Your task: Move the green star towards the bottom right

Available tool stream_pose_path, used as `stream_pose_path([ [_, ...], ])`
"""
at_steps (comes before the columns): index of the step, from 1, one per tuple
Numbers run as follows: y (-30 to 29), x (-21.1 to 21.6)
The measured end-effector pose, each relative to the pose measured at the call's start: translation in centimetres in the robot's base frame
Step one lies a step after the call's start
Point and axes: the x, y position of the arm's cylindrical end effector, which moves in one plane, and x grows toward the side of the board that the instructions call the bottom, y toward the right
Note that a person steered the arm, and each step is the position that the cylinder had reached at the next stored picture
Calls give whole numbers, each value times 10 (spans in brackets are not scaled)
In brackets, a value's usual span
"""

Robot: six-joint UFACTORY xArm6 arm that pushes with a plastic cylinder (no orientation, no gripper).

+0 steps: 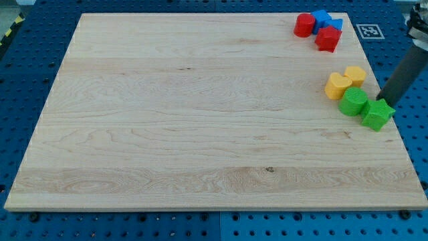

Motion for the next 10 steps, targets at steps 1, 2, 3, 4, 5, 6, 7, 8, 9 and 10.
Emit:
stream_pose_path([
  [1, -7, 1],
  [2, -15, 23],
  [3, -15, 44],
  [4, -15, 59],
  [5, -15, 70],
  [6, -16, 63],
  [7, -24, 37],
  [8, -39, 47],
  [9, -39, 72],
  [10, -39, 81],
])
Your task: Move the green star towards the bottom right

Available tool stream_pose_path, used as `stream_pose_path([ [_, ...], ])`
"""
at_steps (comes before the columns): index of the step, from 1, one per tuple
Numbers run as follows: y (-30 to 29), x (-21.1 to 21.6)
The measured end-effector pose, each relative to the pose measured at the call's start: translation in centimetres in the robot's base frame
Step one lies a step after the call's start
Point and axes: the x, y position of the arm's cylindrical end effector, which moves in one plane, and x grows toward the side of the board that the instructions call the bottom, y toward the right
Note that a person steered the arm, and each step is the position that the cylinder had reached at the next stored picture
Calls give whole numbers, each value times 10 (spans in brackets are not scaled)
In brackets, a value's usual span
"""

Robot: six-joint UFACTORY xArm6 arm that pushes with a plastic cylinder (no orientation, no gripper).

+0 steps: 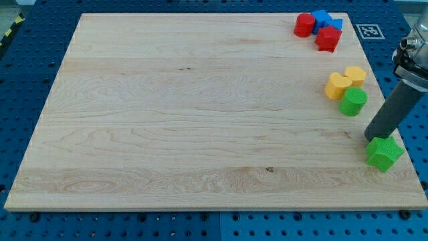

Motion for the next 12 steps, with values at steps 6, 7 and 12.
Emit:
stream_pose_path([
  [6, 45, 19],
  [7, 24, 20],
  [12, 16, 20],
])
